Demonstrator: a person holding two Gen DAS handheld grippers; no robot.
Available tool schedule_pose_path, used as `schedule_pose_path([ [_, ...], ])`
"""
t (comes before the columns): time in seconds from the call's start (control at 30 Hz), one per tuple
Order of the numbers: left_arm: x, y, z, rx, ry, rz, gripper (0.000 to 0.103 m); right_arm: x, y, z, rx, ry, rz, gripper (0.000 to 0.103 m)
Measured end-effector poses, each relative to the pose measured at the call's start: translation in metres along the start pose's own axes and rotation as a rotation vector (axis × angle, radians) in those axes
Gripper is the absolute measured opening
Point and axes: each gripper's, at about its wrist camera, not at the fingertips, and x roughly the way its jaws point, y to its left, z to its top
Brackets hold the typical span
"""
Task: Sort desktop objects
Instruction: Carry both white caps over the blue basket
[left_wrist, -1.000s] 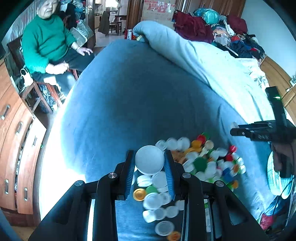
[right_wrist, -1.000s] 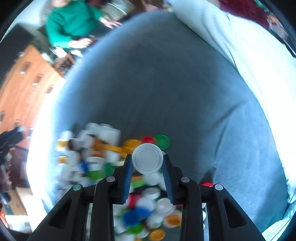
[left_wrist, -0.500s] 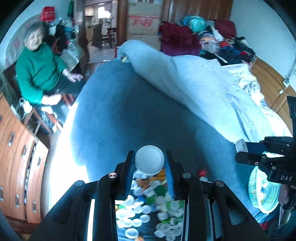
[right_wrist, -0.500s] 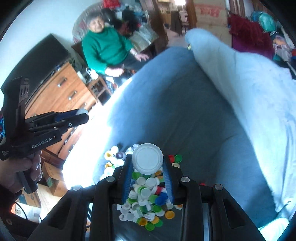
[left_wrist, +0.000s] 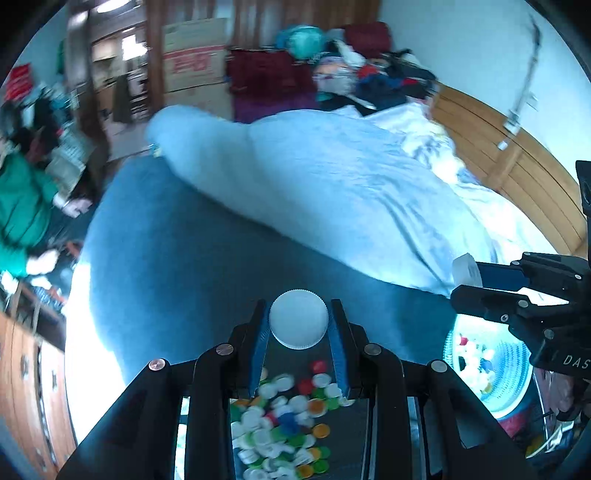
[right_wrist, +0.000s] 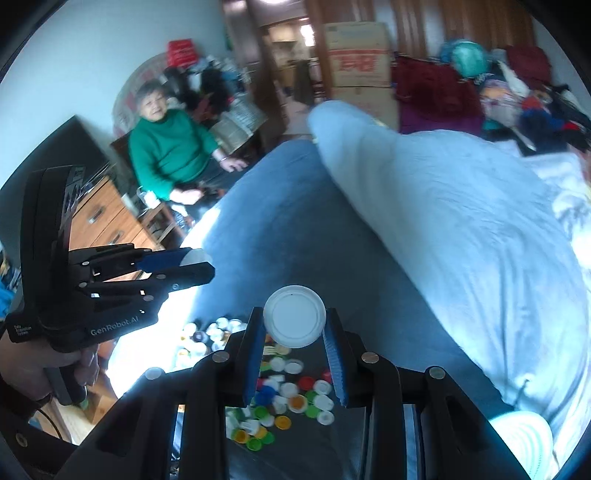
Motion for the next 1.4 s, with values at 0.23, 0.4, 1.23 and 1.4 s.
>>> schedule_pose_path([
  [0.23,0.01,-0.073,0.024,0.116,0.016,-0.084,0.026,-0.044,-0.062,-0.026,0.117,-0.029,-0.087,0.034],
  [0.4,0.018,-0.133,0.04,0.2,0.025,-0.14,0.026,-0.084,-0.116,-0.051,0.199,-0.04,-0.16,0.034],
  [1.23,0.088,-0.385,0.038,0.537,0.221,-0.314,0.026,-0.171,-0.279,-0.15,0.414,0.054,-0.308,0.035],
  [1.4,0.098,-0.403,0.031,0.568,0.254,-0.316,0.026,-0.173,-0.292,-0.159,0.437,0.066,-0.31,0.035],
])
